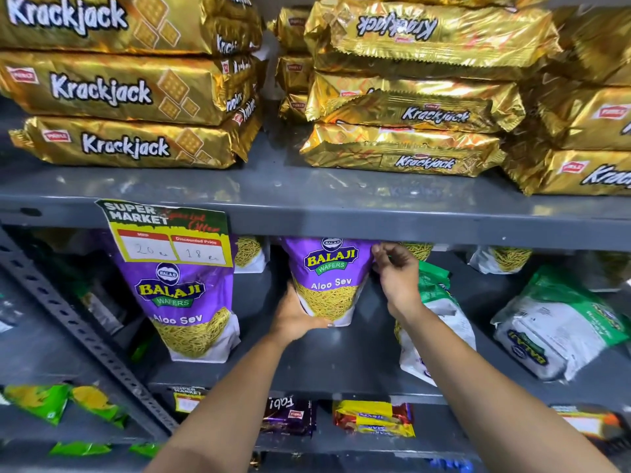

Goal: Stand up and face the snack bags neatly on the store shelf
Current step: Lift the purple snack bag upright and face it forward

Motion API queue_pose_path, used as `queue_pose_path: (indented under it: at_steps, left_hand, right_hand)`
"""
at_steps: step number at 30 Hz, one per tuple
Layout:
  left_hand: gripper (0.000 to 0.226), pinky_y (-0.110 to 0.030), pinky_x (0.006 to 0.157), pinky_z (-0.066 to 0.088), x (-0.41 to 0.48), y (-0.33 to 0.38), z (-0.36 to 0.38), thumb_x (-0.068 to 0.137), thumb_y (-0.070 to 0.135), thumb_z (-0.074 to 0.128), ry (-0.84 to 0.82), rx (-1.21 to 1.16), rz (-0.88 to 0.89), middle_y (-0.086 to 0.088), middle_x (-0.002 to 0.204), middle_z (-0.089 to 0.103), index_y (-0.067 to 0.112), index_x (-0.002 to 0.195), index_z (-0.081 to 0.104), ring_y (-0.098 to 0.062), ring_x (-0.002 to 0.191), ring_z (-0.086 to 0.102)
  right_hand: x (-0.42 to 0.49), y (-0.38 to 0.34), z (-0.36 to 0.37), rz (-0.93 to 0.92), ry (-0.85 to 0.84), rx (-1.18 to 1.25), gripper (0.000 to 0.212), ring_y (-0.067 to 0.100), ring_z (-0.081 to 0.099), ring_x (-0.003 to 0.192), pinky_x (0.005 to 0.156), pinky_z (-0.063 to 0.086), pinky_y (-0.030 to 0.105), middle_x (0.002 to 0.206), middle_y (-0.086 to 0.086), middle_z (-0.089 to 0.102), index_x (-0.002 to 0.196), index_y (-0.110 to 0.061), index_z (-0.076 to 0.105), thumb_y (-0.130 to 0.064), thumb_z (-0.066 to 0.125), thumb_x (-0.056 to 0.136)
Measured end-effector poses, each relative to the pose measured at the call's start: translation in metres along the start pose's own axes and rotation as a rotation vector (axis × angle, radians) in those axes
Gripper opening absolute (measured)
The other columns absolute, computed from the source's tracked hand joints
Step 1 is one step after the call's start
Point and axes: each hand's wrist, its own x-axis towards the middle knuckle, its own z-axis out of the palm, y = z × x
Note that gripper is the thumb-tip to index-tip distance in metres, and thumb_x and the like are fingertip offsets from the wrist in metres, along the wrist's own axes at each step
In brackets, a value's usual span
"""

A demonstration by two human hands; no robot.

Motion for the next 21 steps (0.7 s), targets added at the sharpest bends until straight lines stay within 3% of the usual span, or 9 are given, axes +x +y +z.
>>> queue_pose_path:
  at_steps: [5, 12, 16, 18, 19, 21]
  left_hand:
    - [0.112, -0.038, 0.101, 0.049, -0.018, -0.01, -0.006, 0.033, 0.027, 0.096, -0.007, -0.011, 0.03, 0.013, 0.124, 0.062, 0.039, 0.127, 0.036, -0.005, 0.115, 0.059]
    - [0.11, -0.032, 0.097, 0.05, -0.039, -0.015, -0.011, 0.035, 0.032, 0.096, -0.004, 0.044, 0.04, 0.016, 0.12, 0.061, 0.045, 0.123, 0.031, 0.001, 0.111, 0.058]
    - [0.131, -0.038, 0.111, 0.04, -0.046, -0.013, -0.009, 0.037, 0.027, 0.097, 0.0, -0.028, 0.058, 0.011, 0.144, 0.043, 0.033, 0.142, 0.02, -0.005, 0.132, 0.045]
    - [0.146, -0.034, 0.117, 0.026, -0.062, -0.01, -0.002, 0.038, 0.029, 0.097, 0.079, -0.06, 0.006, 0.01, 0.157, 0.018, 0.027, 0.15, 0.004, -0.007, 0.144, 0.023]
    - [0.142, -0.032, 0.118, 0.022, -0.075, -0.009, 0.004, 0.043, 0.028, 0.096, 0.166, -0.074, -0.041, 0.01, 0.155, 0.013, 0.023, 0.151, 0.004, -0.007, 0.144, 0.018]
    - [0.107, -0.041, 0.116, 0.031, -0.113, -0.007, 0.026, 0.059, 0.022, 0.089, 0.451, -0.125, -0.026, 0.0, 0.146, 0.031, 0.019, 0.146, 0.027, -0.016, 0.135, 0.034]
  right_hand:
    - [-0.021, 0.001, -0.005, -0.002, -0.024, -0.011, 0.027, -0.006, 0.054, 0.055, 0.059, 0.044, 0.012, 0.056, -0.019, 0.065, 0.071, -0.019, 0.058, -0.002, 0.056, 0.091]
    - [-0.042, 0.003, -0.01, -0.055, -0.063, 0.011, 0.023, -0.007, 0.058, 0.06, 0.061, 0.047, 0.011, 0.062, -0.018, 0.069, 0.076, -0.017, 0.061, 0.001, 0.056, 0.09]
    - [-0.048, -0.01, -0.014, -0.068, -0.058, 0.022, 0.013, -0.005, 0.062, 0.069, 0.067, 0.05, 0.012, 0.073, -0.014, 0.071, 0.088, -0.019, 0.063, -0.006, 0.061, 0.089]
    - [-0.042, -0.017, -0.031, -0.082, -0.008, 0.021, 0.01, 0.005, 0.063, 0.084, 0.079, 0.049, 0.022, 0.091, -0.001, 0.07, 0.095, -0.023, 0.063, -0.016, 0.063, 0.088]
    - [-0.035, -0.02, -0.044, -0.106, 0.051, -0.031, 0.008, 0.011, 0.062, 0.089, 0.083, 0.049, 0.027, 0.097, 0.005, 0.069, 0.094, -0.025, 0.063, -0.02, 0.062, 0.087]
    - [-0.017, -0.023, -0.078, -0.156, 0.171, -0.162, 0.01, 0.018, 0.062, 0.089, 0.085, 0.047, 0.032, 0.096, 0.01, 0.069, 0.087, -0.023, 0.064, -0.015, 0.058, 0.086]
